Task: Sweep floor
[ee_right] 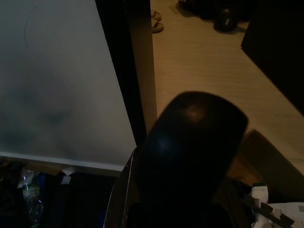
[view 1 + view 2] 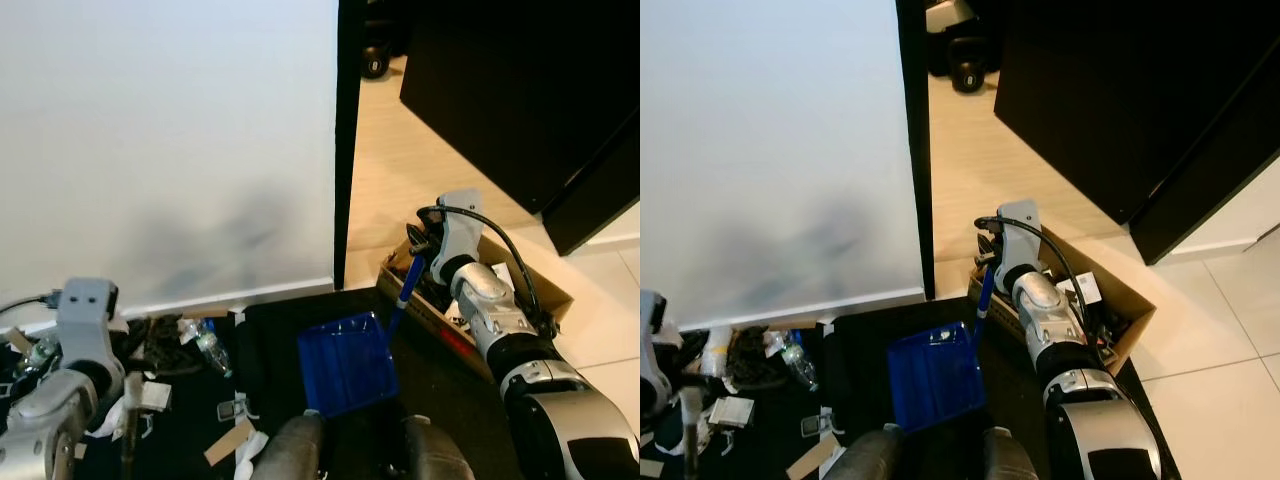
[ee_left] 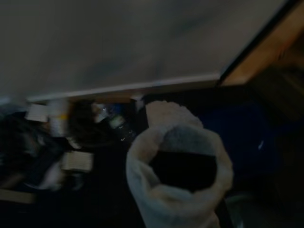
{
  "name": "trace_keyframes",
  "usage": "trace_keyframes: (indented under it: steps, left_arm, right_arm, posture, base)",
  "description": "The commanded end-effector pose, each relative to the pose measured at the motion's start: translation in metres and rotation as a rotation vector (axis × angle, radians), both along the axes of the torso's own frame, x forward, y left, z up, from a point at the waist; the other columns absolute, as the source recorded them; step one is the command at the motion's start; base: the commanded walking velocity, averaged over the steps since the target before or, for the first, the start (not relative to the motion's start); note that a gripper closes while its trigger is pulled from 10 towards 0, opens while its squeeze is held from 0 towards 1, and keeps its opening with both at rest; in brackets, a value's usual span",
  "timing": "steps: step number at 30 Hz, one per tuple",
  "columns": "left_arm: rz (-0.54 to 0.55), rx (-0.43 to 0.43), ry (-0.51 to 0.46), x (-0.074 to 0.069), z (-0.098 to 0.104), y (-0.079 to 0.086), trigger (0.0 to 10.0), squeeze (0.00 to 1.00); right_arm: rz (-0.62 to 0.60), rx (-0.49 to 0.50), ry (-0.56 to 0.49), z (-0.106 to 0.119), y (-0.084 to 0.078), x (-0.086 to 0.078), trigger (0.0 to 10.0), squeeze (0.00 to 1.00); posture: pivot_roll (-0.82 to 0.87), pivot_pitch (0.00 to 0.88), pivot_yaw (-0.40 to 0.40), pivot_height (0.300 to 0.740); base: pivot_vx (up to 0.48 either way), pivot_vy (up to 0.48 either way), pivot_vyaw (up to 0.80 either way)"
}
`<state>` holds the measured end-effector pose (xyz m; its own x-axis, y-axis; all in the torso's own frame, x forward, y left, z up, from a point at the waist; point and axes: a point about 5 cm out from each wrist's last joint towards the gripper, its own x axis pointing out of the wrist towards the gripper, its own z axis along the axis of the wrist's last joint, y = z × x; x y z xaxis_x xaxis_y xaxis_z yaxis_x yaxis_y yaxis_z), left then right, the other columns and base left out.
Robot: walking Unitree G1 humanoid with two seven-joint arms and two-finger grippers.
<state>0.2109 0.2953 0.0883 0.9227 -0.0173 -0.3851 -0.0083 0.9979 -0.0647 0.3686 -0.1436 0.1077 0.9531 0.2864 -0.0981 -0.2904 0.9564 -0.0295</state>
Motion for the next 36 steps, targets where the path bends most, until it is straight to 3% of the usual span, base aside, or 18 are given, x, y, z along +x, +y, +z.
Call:
trace_keyframes:
  steps: [1,3,8,10,14,17,21,25,27,28,31,36]
  left_arm:
    - [0.041,-0.049,-0.036,-0.003,-0.006,0.0,10.0,0.0]
    - [0.087,-0.131,-0.112,-0.001,-0.008,-0.003,10.0,0.0]
    - [0.115,-0.206,-0.192,-0.003,-0.01,-0.008,10.0,0.0]
    - [0.12,-0.211,-0.199,-0.007,-0.013,-0.011,10.0,0.0]
    - [0.109,-0.208,-0.151,-0.029,-0.037,-0.028,10.0,0.0]
    - [0.072,-0.269,-0.159,-0.036,-0.042,-0.045,10.0,0.0]
    - [-0.008,-0.41,-0.263,-0.021,-0.028,-0.067,10.0,0.0]
    - [-0.044,-0.442,-0.32,-0.011,-0.018,-0.075,10.0,0.0]
    - [-0.138,-0.481,-0.383,0.003,0.0,-0.089,10.0,0.0]
    - [-0.138,-0.481,-0.383,0.003,0.0,-0.089,10.0,0.0]
    - [-0.258,-0.546,-0.454,0.016,0.024,-0.112,10.0,0.0]
    - [-0.309,-0.625,-0.474,0.021,0.034,-0.128,10.0,0.0]
  right_arm:
    - [0.003,0.0,0.019,-0.006,0.001,-0.002,10.0,0.0]
    - [0.014,-0.009,0.015,-0.006,0.005,-0.002,10.0,0.0]
    - [0.025,-0.012,0.012,-0.006,0.009,-0.002,10.0,0.0]
    - [0.029,-0.011,0.013,-0.006,0.01,-0.001,10.0,0.0]
    - [0.04,-0.011,0.008,-0.003,0.012,0.0,10.0,0.0]
    - [0.037,-0.014,0.006,-0.001,0.009,0.002,10.0,0.0]
    - [0.053,-0.029,0.016,-0.002,0.008,0.002,10.0,0.0]
    - [0.081,-0.037,0.03,-0.003,0.01,0.002,10.0,0.0]
    - [0.126,-0.05,0.042,-0.004,0.014,0.001,10.0,0.0]
    - [0.126,-0.05,0.042,-0.004,0.014,0.001,10.0,0.0]
    - [0.151,-0.06,0.046,-0.002,0.016,0.002,10.0,0.0]
    - [0.145,-0.054,0.039,0.001,0.015,0.004,10.0,0.0]
  posture:
    - [0.3,0.282,0.005,0.74]
    - [0.28,0.284,-0.002,0.74]
    - [0.27,0.281,-0.013,0.74]
    - [0.27,0.278,-0.014,0.74]
    - [0.26,0.267,-0.022,0.74]
    - [0.26,0.263,-0.03,0.74]
    - [0.26,0.26,-0.044,0.74]
    - [0.26,0.26,-0.05,0.74]
    - [0.26,0.254,-0.052,0.74]
    - [0.26,0.254,-0.052,0.74]
    - [0.25,0.244,-0.051,0.74]
    - [0.25,0.239,-0.049,0.74]
  base:
    - [0.0,0.0,0.0]
    - [0.0,0.0,0.0]
    - [0.0,0.0,0.0]
    - [0.0,0.0,0.0]
    - [0.0,0.0,0.0]
    - [0.0,0.0,0.0]
    - [0.0,0.0,0.0]
    - [0.0,0.0,0.0]
    - [0.0,0.0,0.0]
    - [0.0,0.0,0.0]
    - [0.0,0.0,0.0]
    - [0.0,0.0,0.0]
